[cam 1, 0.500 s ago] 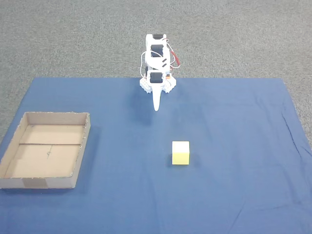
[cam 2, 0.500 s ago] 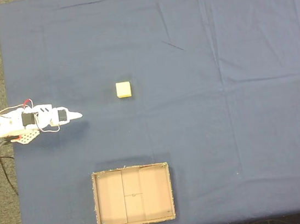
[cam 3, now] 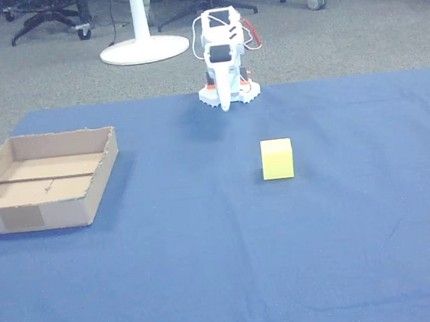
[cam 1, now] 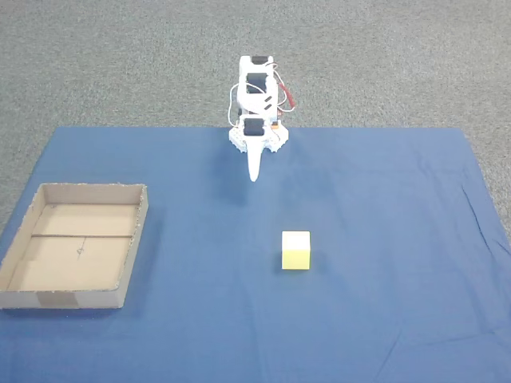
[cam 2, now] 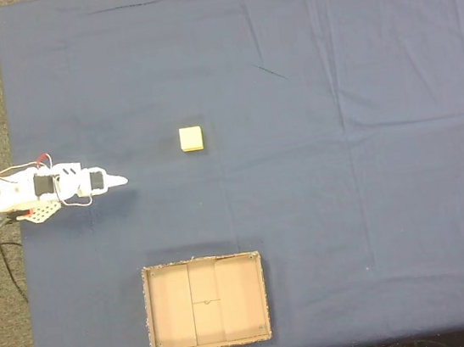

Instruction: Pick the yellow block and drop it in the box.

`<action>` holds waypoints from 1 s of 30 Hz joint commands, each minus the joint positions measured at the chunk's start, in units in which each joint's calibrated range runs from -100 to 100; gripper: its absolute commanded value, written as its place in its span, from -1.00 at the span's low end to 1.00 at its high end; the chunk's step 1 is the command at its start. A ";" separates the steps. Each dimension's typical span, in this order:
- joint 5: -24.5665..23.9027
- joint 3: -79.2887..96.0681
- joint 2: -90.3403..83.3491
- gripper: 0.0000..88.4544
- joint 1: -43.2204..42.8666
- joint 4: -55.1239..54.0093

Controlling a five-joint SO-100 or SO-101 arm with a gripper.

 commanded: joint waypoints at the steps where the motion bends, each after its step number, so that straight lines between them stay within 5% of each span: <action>1: -0.73 -15.95 7.57 -1.00 -0.42 3.73; 5: -9.91 -68.35 40.16 -0.99 -2.78 25.97; 6: -13.24 -78.75 47.51 -0.86 -3.33 31.01; 8: -14.31 -92.24 60.59 -0.64 -4.98 38.45; 9: -11.09 -96.40 66.08 -0.62 -5.53 38.70; 11: -6.11 -102.01 75.20 -0.48 -6.00 37.21; 13: -2.20 -104.82 82.88 -0.10 -8.52 34.07; 17: -1.12 -104.82 94.02 0.08 -11.04 26.79; 30: -1.95 -117.85 118.76 0.09 -11.82 23.74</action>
